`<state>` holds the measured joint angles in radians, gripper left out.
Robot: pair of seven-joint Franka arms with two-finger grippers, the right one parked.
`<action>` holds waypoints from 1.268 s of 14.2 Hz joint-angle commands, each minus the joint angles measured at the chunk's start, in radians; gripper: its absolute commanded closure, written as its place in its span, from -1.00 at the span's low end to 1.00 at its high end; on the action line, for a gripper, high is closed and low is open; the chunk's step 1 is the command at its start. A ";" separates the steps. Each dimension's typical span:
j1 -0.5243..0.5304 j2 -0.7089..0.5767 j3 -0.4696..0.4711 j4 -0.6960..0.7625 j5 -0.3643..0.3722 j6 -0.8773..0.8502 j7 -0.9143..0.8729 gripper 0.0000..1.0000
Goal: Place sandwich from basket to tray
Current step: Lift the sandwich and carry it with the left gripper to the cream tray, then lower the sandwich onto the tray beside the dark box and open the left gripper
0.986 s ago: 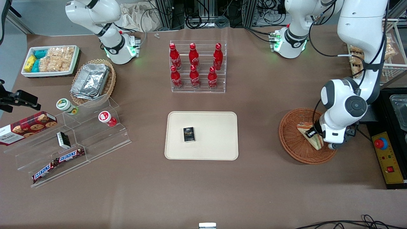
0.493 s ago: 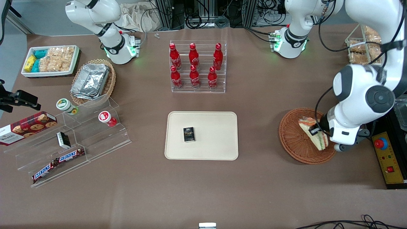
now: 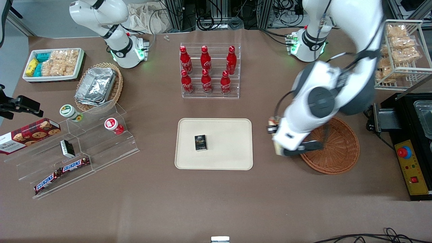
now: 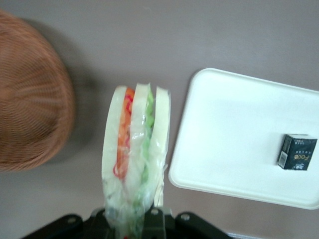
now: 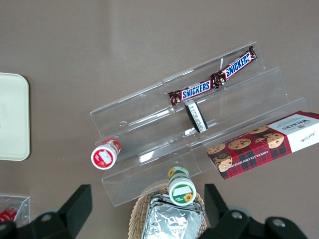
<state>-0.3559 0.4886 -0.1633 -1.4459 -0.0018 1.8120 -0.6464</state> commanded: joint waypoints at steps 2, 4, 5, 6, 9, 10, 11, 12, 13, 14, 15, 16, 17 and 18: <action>-0.109 0.177 0.008 0.055 0.008 0.128 -0.012 1.00; -0.130 0.227 0.008 0.053 0.009 0.182 -0.050 1.00; -0.136 0.250 0.008 0.053 0.009 0.217 -0.052 1.00; -0.136 0.269 0.008 0.053 0.008 0.254 -0.053 1.00; -0.152 0.303 0.011 0.055 0.009 0.276 -0.053 -0.09; -0.152 0.307 0.013 0.056 0.011 0.280 -0.053 -0.99; -0.152 0.301 0.013 0.055 0.013 0.277 -0.053 -1.00; -0.149 0.292 0.015 0.053 0.013 0.265 -0.053 -1.00; -0.141 0.283 0.015 0.055 0.013 0.256 -0.053 -1.00; -0.135 0.263 0.018 0.059 0.011 0.241 -0.053 -1.00; -0.117 0.230 0.018 0.059 0.013 0.213 -0.052 -1.00; -0.086 0.178 0.018 0.059 0.013 0.161 -0.041 -1.00; -0.046 0.127 0.016 0.059 0.008 0.117 -0.033 -1.00; 0.009 0.078 0.012 0.050 0.000 0.092 -0.016 -1.00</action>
<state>-0.4364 0.6945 -0.1419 -1.3591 -0.0001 1.9801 -0.6824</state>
